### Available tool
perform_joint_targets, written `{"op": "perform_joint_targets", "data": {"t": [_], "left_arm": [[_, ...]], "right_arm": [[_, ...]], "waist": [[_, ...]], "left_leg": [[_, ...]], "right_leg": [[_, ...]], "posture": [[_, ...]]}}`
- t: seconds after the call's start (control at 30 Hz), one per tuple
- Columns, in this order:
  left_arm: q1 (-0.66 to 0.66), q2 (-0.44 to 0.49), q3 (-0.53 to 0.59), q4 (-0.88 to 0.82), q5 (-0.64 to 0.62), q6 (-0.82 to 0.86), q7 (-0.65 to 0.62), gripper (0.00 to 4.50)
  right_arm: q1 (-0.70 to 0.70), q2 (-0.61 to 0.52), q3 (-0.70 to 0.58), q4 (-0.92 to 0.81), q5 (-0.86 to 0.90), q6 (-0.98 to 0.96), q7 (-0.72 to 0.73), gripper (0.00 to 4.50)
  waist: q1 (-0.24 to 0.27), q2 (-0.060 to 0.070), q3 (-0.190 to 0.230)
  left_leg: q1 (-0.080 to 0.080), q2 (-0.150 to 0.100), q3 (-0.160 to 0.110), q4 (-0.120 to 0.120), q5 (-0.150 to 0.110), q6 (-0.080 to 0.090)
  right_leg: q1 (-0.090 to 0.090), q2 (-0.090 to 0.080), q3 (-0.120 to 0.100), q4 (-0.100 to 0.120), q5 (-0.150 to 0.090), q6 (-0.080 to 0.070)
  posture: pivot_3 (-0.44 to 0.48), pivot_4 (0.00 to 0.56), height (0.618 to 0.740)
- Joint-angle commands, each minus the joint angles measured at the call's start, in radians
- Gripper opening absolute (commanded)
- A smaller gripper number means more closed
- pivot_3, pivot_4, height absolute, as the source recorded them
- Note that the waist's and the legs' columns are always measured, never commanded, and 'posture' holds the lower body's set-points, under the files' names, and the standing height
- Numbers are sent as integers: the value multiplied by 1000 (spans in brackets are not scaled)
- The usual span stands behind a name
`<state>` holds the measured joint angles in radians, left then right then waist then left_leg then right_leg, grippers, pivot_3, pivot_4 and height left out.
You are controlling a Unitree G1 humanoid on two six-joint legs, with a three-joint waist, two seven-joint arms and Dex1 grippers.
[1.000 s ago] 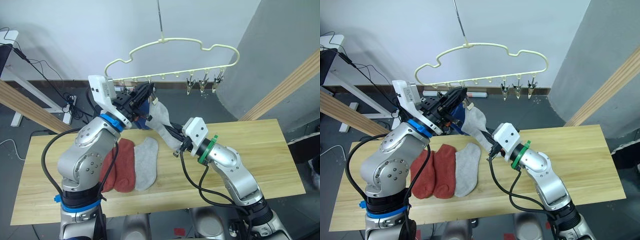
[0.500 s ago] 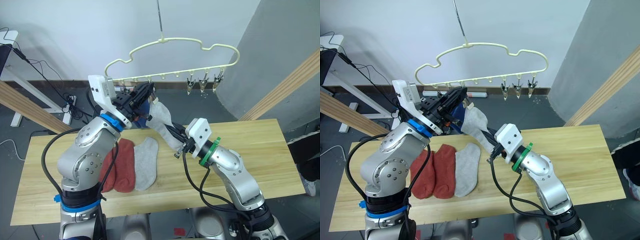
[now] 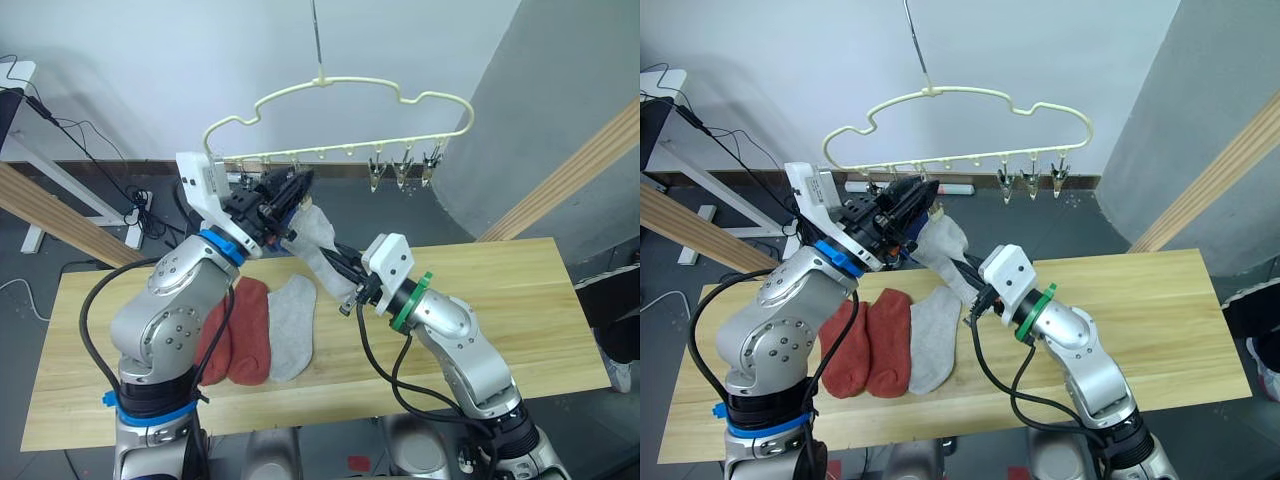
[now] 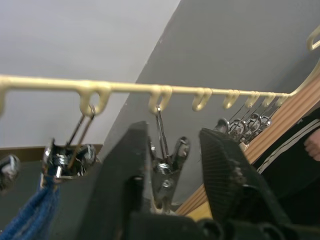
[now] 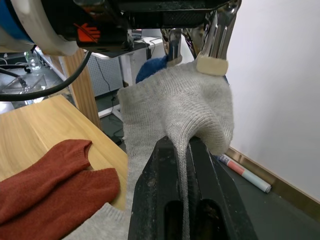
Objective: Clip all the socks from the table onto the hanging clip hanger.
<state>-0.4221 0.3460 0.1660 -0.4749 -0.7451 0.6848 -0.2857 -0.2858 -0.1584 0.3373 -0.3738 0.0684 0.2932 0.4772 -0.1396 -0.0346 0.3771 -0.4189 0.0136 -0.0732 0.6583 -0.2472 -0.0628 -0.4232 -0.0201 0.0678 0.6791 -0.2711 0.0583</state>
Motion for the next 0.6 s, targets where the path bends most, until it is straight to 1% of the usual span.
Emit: {"op": "perform_joint_targets", "data": {"t": [0.03,0.07,0.2,0.23,0.3,0.43,0.47,0.6], "left_arm": [[13,17,12,-57,-15,-18,-21,2789],[23,23,10,-61,-11,-19,-26,2789],[57,46,9,-76,4,-24,-35,2789],[62,49,8,-79,4,-23,-35,2789],[88,75,8,-91,10,-24,-57,2789],[143,150,15,-109,19,-25,-120,2789],[167,183,21,-119,16,-28,-157,2789],[221,257,30,-143,10,-49,-243,2789]], "right_arm": [[0,-7,10,-11,5,-5,14,506],[-2,-17,14,-6,-2,0,19,693],[3,-77,20,-4,-32,25,39,1966],[7,-90,16,-7,-31,25,42,1966],[35,-152,-11,-26,-30,33,64,1966],[82,-268,-82,-82,-12,62,106,1966],[88,-298,-118,-105,5,81,117,1966],[81,-347,-200,-151,48,140,125,1966]], "waist": [[0,0,0],[0,0,0],[1,0,0],[1,0,0],[1,0,0],[3,0,0],[3,0,0],[1,0,1]], "left_leg": [[0,0,0,0,0,0],[0,0,0,0,0,0],[0,0,0,0,0,0],[0,0,0,0,0,0],[0,0,0,0,0,0],[0,0,1,-1,0,0],[0,-1,1,-1,0,0],[2,0,2,-6,0,0]], "right_leg": [[0,0,0,0,0,0],[0,0,0,0,0,0],[0,0,0,0,0,0],[0,0,0,0,0,0],[0,0,0,0,0,0],[0,-1,1,-1,0,0],[0,-1,1,-1,0,0],[-1,0,2,-1,-2,4]], "posture": [[-232,386,740],[-229,385,740],[-225,384,740],[-223,385,740],[-221,386,740],[-222,385,740],[-222,385,740],[-216,380,740]]}}
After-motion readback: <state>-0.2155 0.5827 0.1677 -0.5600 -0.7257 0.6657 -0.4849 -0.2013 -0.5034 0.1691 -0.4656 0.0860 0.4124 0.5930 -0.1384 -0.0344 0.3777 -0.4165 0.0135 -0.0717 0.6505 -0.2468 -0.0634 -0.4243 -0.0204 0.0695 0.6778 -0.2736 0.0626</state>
